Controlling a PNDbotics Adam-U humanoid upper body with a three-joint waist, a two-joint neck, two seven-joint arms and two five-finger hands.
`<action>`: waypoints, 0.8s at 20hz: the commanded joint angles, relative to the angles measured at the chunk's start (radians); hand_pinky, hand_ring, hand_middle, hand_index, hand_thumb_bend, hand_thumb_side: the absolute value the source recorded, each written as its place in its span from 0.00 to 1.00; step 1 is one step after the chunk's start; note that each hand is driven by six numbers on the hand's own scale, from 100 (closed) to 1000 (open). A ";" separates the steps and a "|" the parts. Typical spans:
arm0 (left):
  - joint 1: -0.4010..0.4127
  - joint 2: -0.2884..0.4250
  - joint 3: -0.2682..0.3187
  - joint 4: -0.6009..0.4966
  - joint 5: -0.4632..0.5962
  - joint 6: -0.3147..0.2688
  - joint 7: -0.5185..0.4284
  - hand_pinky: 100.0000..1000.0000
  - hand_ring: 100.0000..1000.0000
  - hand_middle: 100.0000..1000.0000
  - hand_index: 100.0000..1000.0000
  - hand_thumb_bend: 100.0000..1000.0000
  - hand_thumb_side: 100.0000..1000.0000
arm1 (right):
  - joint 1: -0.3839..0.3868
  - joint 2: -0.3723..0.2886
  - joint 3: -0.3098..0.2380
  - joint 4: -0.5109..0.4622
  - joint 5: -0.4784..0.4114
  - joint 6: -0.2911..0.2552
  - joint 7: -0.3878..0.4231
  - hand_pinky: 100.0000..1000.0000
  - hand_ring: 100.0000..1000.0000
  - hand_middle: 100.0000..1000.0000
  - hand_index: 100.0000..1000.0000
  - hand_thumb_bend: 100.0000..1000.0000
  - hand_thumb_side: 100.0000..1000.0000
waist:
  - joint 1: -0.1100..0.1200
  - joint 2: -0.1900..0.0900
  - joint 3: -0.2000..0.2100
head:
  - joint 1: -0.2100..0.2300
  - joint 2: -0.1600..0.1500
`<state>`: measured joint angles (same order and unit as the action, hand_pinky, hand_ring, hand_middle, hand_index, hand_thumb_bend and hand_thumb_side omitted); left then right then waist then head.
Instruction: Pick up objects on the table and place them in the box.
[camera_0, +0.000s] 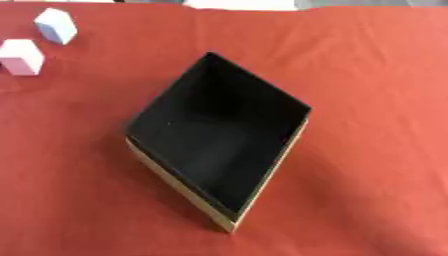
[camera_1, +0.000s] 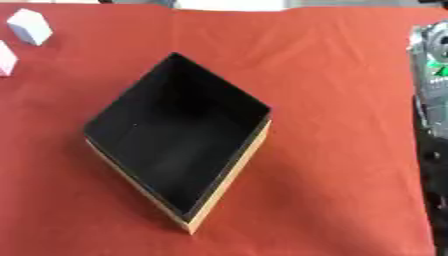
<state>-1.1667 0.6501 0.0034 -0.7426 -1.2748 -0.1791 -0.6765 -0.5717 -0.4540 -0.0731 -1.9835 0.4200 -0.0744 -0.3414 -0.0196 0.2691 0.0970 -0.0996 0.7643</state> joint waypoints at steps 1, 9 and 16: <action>-0.012 0.012 0.000 0.008 -0.025 -0.003 0.009 0.78 0.83 0.84 0.92 0.77 0.26 | -0.015 -0.022 -0.005 -0.016 -0.004 0.003 -0.002 0.78 0.64 0.57 0.77 0.00 0.64 | 0.001 -0.015 -0.001 | 0.000 -0.007; 0.002 -0.011 0.009 0.051 0.010 0.014 0.097 0.70 0.77 0.84 0.94 0.70 0.15 | -0.018 -0.023 -0.007 -0.016 -0.009 0.006 -0.004 0.78 0.64 0.56 0.77 0.00 0.64 | -0.006 -0.003 -0.006 | 0.003 -0.018; -0.004 -0.016 0.016 0.067 -0.006 0.033 0.136 0.70 0.78 0.84 0.92 0.63 0.09 | -0.022 -0.027 -0.006 -0.016 -0.014 0.009 -0.003 0.78 0.64 0.56 0.77 0.00 0.64 | -0.008 0.009 -0.006 | 0.007 -0.024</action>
<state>-1.1485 0.6152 0.0103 -0.6665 -1.2782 -0.1491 -0.5484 -0.5800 -0.4540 -0.0734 -1.9835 0.4113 -0.0688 -0.3433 -0.0309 0.2962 0.0909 -0.0952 0.7534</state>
